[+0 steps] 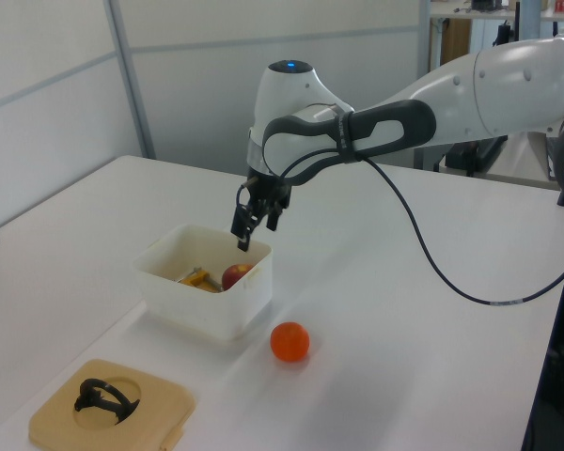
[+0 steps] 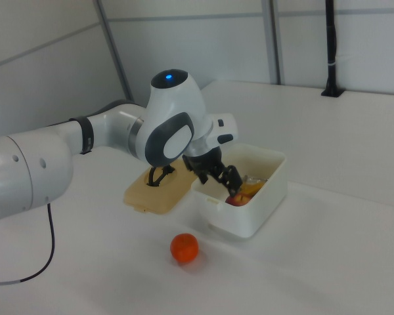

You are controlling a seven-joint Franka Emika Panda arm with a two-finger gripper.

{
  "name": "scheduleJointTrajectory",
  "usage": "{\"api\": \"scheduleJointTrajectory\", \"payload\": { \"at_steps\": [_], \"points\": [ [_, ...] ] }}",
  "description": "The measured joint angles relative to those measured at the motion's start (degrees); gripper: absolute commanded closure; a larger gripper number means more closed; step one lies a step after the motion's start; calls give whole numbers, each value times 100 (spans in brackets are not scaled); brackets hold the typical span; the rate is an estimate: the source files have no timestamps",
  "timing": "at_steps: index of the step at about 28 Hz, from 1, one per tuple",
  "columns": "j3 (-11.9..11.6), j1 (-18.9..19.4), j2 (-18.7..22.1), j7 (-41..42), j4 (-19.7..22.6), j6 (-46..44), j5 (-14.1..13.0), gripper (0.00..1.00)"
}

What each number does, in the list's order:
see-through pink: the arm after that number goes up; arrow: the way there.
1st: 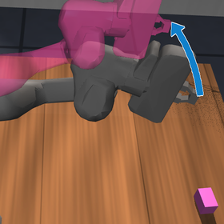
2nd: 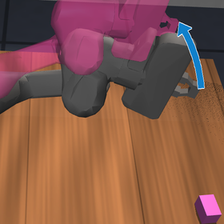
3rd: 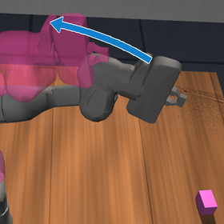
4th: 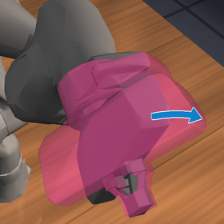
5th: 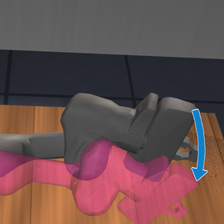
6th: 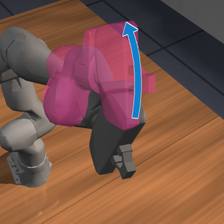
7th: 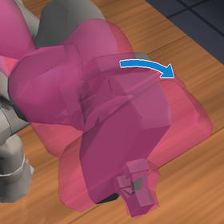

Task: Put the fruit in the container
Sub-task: 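Open the gripper to drop the apple into the container, then move the gripper down onto the orange and close it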

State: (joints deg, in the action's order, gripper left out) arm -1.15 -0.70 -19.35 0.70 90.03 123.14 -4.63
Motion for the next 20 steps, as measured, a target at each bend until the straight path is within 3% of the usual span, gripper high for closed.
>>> {"api": "scheduleJointTrajectory", "payload": {
  "at_steps": [6,20],
  "points": [
    [111,85,99,145,68,-1097,321,0],
    [193,589,-37,154,790,-1219,638,0]
  ]
}}
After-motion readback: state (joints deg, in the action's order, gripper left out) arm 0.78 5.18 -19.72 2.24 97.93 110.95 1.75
